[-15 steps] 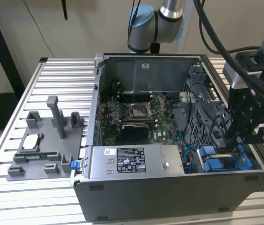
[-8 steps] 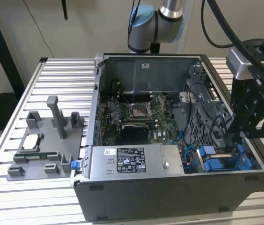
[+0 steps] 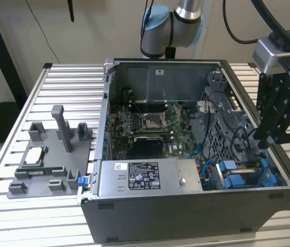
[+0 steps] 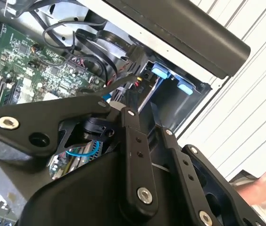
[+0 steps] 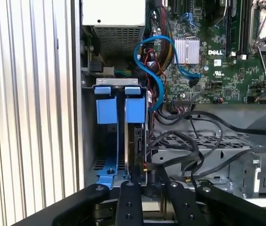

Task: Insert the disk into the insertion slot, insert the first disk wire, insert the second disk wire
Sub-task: 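Insert the first disk wire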

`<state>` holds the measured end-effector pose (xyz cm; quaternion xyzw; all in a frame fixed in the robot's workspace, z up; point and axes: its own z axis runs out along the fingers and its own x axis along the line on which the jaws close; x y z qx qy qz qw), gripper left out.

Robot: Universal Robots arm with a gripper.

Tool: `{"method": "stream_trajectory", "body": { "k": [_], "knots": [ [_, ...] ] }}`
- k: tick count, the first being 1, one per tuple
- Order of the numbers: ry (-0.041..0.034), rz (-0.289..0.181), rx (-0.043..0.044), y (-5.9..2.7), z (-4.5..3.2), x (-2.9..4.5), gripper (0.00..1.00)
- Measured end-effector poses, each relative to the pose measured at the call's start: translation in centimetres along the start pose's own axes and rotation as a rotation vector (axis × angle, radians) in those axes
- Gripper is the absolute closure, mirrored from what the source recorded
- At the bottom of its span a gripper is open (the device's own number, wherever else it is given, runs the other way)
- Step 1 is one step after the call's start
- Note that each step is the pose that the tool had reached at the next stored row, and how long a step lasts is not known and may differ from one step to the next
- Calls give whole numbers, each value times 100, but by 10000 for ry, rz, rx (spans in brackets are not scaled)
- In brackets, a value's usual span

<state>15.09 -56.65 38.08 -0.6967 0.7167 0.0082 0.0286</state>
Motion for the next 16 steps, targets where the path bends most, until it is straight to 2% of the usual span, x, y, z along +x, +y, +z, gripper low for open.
{"method": "stream_trajectory", "body": {
  "k": [16],
  "knots": [
    [2, 0, 0, -21, -15, -2, 0]
  ]
}}
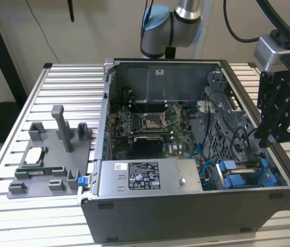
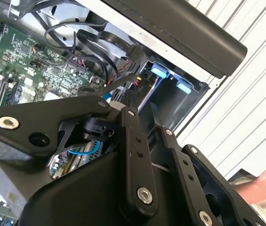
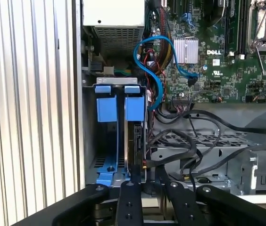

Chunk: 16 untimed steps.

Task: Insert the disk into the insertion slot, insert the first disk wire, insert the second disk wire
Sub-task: 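Insert the first disk wire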

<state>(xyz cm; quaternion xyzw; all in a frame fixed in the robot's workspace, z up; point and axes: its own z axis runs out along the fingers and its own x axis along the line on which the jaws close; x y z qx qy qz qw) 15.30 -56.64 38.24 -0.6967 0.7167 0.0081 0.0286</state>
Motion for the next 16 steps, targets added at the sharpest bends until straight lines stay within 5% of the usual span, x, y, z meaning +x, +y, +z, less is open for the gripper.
{"method": "stream_trajectory", "body": {
  "k": [6, 11, 16],
  "knots": [
    [0, 1, -33, -84, 3, -4, 0],
    [3, 8, -161, -132, 5, -12, 0],
    [-26, 9, -171, -180, 7, -34, 0]
  ]
}}
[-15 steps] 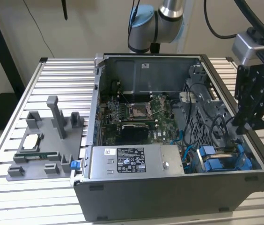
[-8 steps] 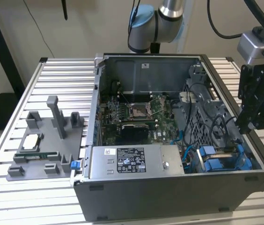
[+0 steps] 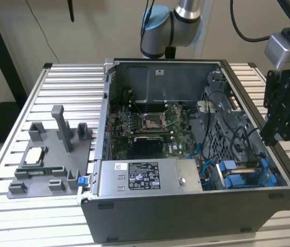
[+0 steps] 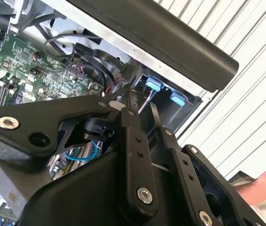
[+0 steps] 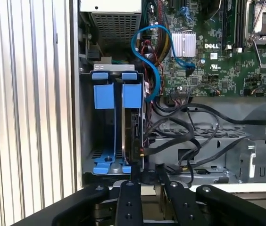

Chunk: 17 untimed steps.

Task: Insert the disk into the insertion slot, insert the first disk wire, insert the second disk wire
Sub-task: 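Insert the first disk wire, then insert the second disk wire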

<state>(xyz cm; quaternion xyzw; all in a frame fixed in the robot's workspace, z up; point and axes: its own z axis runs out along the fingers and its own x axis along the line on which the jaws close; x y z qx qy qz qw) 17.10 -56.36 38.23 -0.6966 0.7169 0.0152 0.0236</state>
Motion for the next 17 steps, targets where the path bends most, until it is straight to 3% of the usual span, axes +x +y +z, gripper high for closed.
{"method": "stream_trajectory", "body": {
  "k": [9, 17],
  "knots": [
    [-20, 1, -1, -37, 11, -193, 0],
    [-18, 3, -44, -177, 17, -269, 0]
  ]
}}
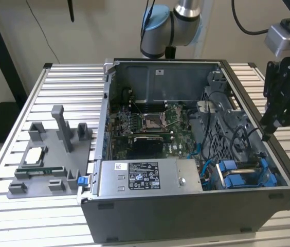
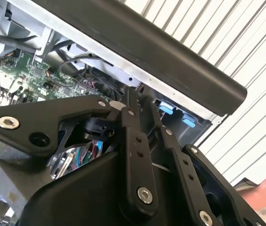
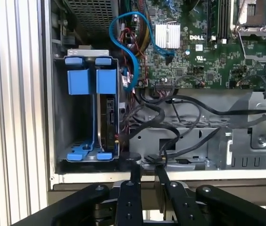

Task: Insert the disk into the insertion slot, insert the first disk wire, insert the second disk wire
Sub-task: 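Insert the second disk wire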

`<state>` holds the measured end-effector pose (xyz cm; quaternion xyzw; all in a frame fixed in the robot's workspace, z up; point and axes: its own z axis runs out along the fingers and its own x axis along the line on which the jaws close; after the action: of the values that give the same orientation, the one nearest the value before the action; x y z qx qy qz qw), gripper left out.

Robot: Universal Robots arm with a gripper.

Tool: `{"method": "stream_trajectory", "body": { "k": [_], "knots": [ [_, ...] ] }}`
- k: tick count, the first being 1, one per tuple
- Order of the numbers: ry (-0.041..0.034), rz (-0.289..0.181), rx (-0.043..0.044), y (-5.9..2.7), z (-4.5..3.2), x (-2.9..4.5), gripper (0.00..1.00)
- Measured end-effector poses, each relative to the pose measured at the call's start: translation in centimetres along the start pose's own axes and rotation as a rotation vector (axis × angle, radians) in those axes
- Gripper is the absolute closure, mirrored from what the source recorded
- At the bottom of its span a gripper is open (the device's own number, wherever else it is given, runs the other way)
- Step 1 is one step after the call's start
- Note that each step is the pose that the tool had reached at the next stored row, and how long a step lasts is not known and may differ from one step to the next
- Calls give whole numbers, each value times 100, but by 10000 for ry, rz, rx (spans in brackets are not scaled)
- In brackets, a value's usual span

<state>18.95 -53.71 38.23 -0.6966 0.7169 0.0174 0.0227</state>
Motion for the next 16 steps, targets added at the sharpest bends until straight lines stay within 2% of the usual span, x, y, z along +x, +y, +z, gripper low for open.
{"method": "stream_trajectory", "body": {
  "k": [5, 12, 16],
  "knots": [
    [-1, 1, -20, -71, 4, -53, 0],
    [-65, 1, -22, -88, 12, -189, 0],
    [-69, 3, -22, -88, 14, -207, 0]
  ]
}}
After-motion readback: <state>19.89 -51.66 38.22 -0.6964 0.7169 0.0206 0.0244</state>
